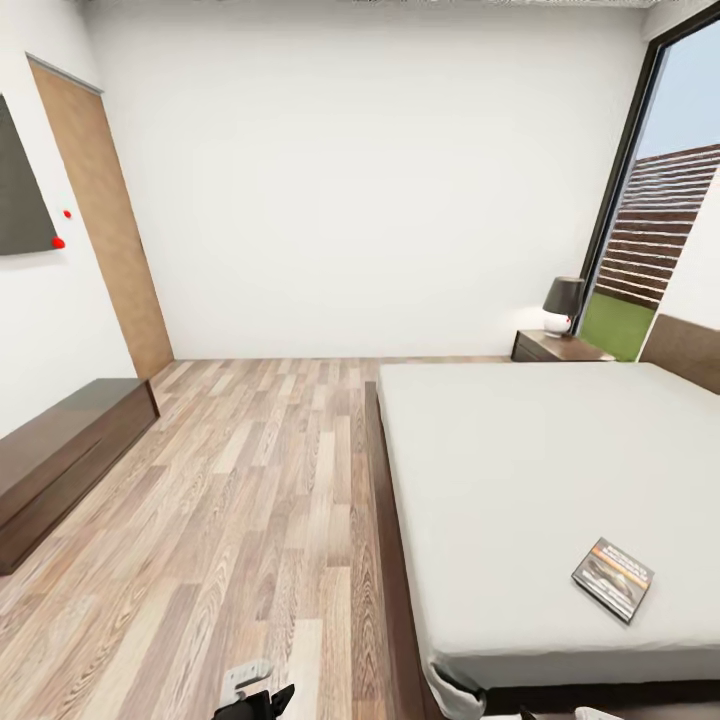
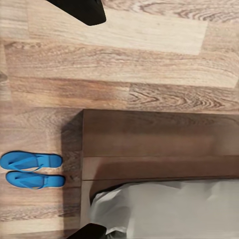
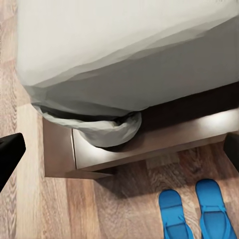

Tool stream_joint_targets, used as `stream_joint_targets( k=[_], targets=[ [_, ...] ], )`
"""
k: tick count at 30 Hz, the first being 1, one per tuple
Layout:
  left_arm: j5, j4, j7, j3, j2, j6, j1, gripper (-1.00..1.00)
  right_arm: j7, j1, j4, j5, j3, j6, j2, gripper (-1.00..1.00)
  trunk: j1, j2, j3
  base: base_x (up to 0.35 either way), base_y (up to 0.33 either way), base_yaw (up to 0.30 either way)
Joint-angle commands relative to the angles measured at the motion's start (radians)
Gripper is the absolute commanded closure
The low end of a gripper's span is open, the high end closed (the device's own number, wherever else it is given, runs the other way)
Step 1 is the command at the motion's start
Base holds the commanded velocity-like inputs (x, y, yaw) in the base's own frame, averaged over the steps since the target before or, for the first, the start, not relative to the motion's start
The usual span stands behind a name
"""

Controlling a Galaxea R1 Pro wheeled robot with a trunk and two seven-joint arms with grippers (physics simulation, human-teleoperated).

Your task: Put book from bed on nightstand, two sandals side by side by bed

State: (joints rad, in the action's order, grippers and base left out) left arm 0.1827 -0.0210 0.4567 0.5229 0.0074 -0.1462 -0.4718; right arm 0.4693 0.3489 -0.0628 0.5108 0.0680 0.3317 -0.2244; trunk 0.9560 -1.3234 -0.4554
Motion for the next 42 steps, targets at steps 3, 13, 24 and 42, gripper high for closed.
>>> stream_joint_targets(
  k=[3, 13, 24, 42],
  targets=[
    [0.011, 0.001, 0.002, 0.008, 0.000, -0.005, -0.001, -1.00, 0.003, 0.001, 0.001, 0.010, 0.007, 0.004, 0.000, -1.00, 0.000, -0.001, 0.000, 0.000, 0.000, 0.000],
    [0.011, 0.001, 0.002, 0.008, 0.000, -0.004, -0.001, -1.00, 0.003, 0.001, 0.001, 0.002, 0.007, 0.006, 0.002, -1.00, 0.000, -0.001, 0.004, 0.000, 0.000, -0.070],
    [0.011, 0.001, 0.002, 0.008, 0.000, -0.004, -0.001, -1.00, 0.003, 0.001, 0.001, 0.002, 0.009, 0.006, 0.002, -1.00, 0.000, -0.001, 0.016, 0.000, 0.000, -0.197],
    [0.010, 0.001, 0.003, 0.009, 0.000, -0.004, -0.001, -1.00, 0.003, 0.001, 0.001, 0.001, 0.009, 0.006, 0.002, -1.00, 0.000, -0.001, 0.018, -0.060, 0.000, -0.020]
  ],
)
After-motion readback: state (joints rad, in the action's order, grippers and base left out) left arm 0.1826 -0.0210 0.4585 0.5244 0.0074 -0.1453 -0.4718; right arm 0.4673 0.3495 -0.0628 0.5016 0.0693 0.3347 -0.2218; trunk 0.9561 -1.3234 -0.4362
